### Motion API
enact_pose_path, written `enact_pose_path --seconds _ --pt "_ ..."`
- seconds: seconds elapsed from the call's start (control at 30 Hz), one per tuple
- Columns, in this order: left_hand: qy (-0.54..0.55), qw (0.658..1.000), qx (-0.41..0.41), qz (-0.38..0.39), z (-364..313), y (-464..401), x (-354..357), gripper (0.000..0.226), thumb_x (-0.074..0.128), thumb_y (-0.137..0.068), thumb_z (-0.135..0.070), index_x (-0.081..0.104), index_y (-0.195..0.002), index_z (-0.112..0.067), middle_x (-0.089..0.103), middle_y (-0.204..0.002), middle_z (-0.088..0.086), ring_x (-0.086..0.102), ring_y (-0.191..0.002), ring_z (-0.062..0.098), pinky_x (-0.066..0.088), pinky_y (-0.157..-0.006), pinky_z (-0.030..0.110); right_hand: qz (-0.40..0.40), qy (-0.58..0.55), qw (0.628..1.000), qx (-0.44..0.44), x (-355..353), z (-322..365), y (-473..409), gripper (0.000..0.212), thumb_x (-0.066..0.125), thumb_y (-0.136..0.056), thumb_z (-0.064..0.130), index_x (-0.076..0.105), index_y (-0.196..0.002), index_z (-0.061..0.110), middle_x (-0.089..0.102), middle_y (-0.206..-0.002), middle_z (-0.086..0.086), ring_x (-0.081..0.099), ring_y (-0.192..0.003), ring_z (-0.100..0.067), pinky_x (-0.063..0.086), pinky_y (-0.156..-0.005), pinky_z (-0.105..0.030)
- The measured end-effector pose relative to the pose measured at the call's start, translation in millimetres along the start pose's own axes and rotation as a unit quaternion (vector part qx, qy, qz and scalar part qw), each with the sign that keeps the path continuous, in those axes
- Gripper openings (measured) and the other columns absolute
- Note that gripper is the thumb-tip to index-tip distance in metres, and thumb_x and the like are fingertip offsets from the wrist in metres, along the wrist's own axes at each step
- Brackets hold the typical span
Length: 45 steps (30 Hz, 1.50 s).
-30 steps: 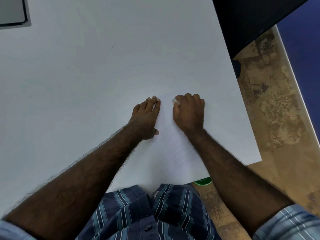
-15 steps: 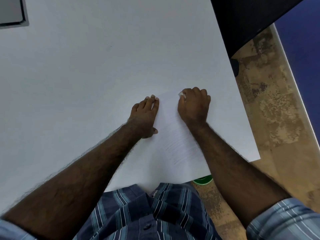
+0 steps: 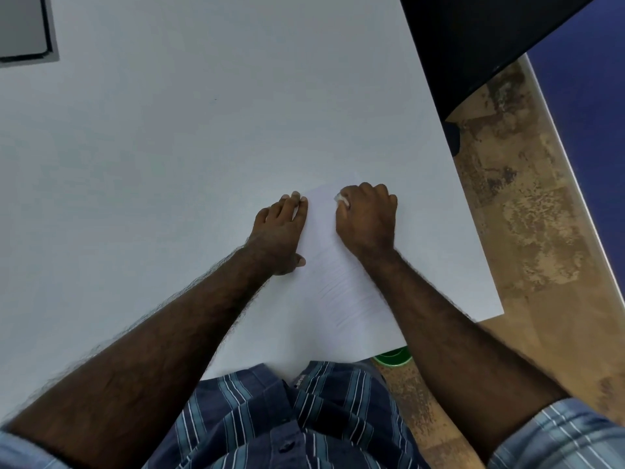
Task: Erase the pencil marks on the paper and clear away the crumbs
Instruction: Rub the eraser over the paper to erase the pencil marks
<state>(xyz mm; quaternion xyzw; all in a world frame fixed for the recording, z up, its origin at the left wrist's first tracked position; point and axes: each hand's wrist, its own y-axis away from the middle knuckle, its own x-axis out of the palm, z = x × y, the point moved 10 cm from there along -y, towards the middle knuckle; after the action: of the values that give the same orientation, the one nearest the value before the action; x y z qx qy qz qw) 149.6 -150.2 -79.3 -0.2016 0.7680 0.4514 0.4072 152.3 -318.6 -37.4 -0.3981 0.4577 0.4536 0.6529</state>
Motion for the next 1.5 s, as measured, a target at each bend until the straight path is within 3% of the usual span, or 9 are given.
enact_pose_path --seconds 0.1,0.23,0.4,0.57,0.8,1.03,1.27,1.43,1.5 --pt "0.005 1.000 0.000 -0.006 -0.7 0.9 -2.2 0.124 0.081 -0.085 -0.044 -0.010 -0.165 -0.013 -0.013 -0.172 0.008 -0.005 -0.160 0.029 0.008 -0.128 0.045 0.028 -0.049 0.998 0.019 -3.8 4.8 20.6 0.014 0.063 -0.095 0.024 0.075 -0.102 0.021 0.073 -0.096 0.000 0.061 -0.094 -0.029 0.045 -0.083 -0.044" --pt "0.014 1.000 0.000 -0.024 -3.9 4.5 -6.1 0.119 0.082 -0.086 -0.042 -0.001 -0.165 -0.008 -0.009 -0.173 0.010 -0.004 -0.160 0.029 0.010 -0.130 0.043 0.037 -0.056 0.998 -0.004 -2.2 6.2 55.0 0.012 0.065 -0.097 0.023 0.075 -0.104 0.022 0.073 -0.098 0.002 0.062 -0.093 -0.027 0.046 -0.082 -0.041" --pt "0.070 0.996 -0.011 -0.059 -3.1 18.2 0.2 0.107 0.068 -0.094 -0.053 0.003 -0.165 -0.007 -0.011 -0.173 0.011 -0.011 -0.160 0.027 0.005 -0.131 0.040 0.039 -0.063 0.997 0.004 4.7 0.1 63.4 0.011 0.067 -0.099 0.023 0.074 -0.106 0.022 0.074 -0.100 0.002 0.063 -0.093 -0.026 0.047 -0.082 -0.041" --pt "0.101 0.993 -0.007 -0.058 -11.4 28.2 16.7 0.129 0.075 -0.080 -0.067 -0.010 -0.165 -0.018 -0.026 -0.169 0.010 -0.022 -0.157 0.026 -0.004 -0.128 0.040 0.043 -0.068 0.997 0.017 5.3 0.6 63.7 0.013 0.069 -0.099 0.025 0.075 -0.109 0.020 0.075 -0.103 0.001 0.065 -0.095 -0.025 0.050 -0.085 -0.040" --pt "0.079 0.996 -0.012 -0.044 -11.5 23.1 21.0 0.136 0.076 -0.077 -0.069 -0.017 -0.163 -0.020 -0.036 -0.165 0.011 -0.027 -0.155 0.030 -0.006 -0.127 0.044 0.084 -0.046 0.989 -0.116 12.3 32.7 80.3 0.019 0.065 -0.097 0.027 0.076 -0.110 0.020 0.074 -0.101 0.000 0.063 -0.092 -0.025 0.050 -0.081 -0.043" --pt "0.063 0.997 -0.040 -0.027 -15.3 22.6 18.8 0.138 0.082 -0.078 -0.059 -0.020 -0.163 -0.019 -0.037 -0.164 0.013 -0.027 -0.155 0.031 -0.003 -0.130 0.045 0.004 -0.027 0.999 0.034 -8.7 -21.5 24.3 0.020 0.055 -0.091 0.025 0.074 -0.094 0.019 0.068 -0.088 -0.005 0.059 -0.086 -0.035 0.044 -0.076 -0.044" --pt "0.041 0.998 -0.050 -0.022 -17.3 20.7 15.7 0.140 0.082 -0.076 -0.063 -0.017 -0.163 -0.018 -0.030 -0.167 0.018 -0.019 -0.157 0.036 0.003 -0.130 0.048 0.076 -0.027 0.990 -0.116 7.2 36.5 65.3 0.022 0.055 -0.100 0.027 0.076 -0.106 0.020 0.072 -0.097 0.000 0.060 -0.092 -0.026 0.043 -0.080 -0.042" --pt "0.025 0.998 -0.062 -0.009 -19.1 19.1 10.0 0.142 0.084 -0.075 -0.059 -0.018 -0.163 -0.018 -0.028 -0.167 0.017 -0.016 -0.158 0.037 0.004 -0.129 0.048 0.014 0.000 0.999 0.032 -5.7 -14.1 18.3 0.022 0.054 -0.093 0.026 0.075 -0.096 0.020 0.070 -0.088 -0.003 0.060 -0.087 -0.032 0.041 -0.076 -0.042" --pt "0.020 0.998 -0.063 -0.008 -19.3 18.1 9.1 0.142 0.084 -0.074 -0.060 -0.019 -0.163 -0.018 -0.027 -0.168 0.018 -0.015 -0.158 0.038 0.005 -0.128 0.049 0.012 -0.012 0.999 0.038 -6.5 -9.7 18.7 0.025 0.050 -0.094 0.026 0.075 -0.095 0.019 0.070 -0.089 -0.003 0.060 -0.088 -0.032 0.040 -0.077 -0.042"
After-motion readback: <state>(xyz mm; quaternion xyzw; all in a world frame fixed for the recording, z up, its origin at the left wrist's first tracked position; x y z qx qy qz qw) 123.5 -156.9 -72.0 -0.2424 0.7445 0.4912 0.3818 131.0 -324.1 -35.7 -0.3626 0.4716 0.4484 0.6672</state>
